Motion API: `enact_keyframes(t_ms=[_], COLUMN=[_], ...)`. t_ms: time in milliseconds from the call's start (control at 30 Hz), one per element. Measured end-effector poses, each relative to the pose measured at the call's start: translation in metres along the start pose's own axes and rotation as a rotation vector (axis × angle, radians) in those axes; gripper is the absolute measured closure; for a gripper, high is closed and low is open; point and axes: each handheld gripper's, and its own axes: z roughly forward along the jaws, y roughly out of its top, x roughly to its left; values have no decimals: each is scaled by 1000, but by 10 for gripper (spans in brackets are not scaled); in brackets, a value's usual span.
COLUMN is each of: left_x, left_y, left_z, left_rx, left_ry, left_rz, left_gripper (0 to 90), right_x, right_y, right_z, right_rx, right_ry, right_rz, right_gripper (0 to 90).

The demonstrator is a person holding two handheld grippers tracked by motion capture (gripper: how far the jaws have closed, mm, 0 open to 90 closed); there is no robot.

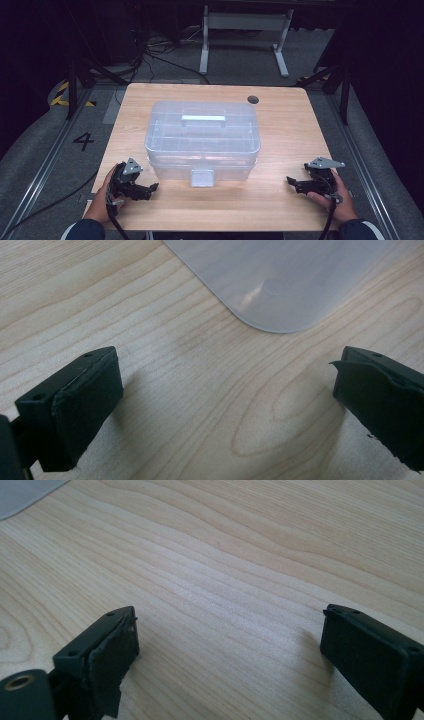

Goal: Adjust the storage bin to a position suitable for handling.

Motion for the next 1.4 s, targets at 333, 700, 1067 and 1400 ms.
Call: enact_keyframes(t_ms=[333,700,1067,1400], left_x=[-1,4,5,4], left_y=[-2,-11,-11,-12], left_z=[-2,-10,-10,-10], left_rx=[0,2,-2,0], left_ry=[5,-7,-6,-6], left_rz=[0,2,7,1], left_gripper=[3,5,5,5], right_x=[-1,-1,7,17], right_y=[1,6,21,42], right_z=[1,1,-7,-16], right_rx=[4,5,-64,-127], right_ry=[12,61,69,77], right_rz=[-11,-71,-92,-126], right_gripper=[91,199,214,234])
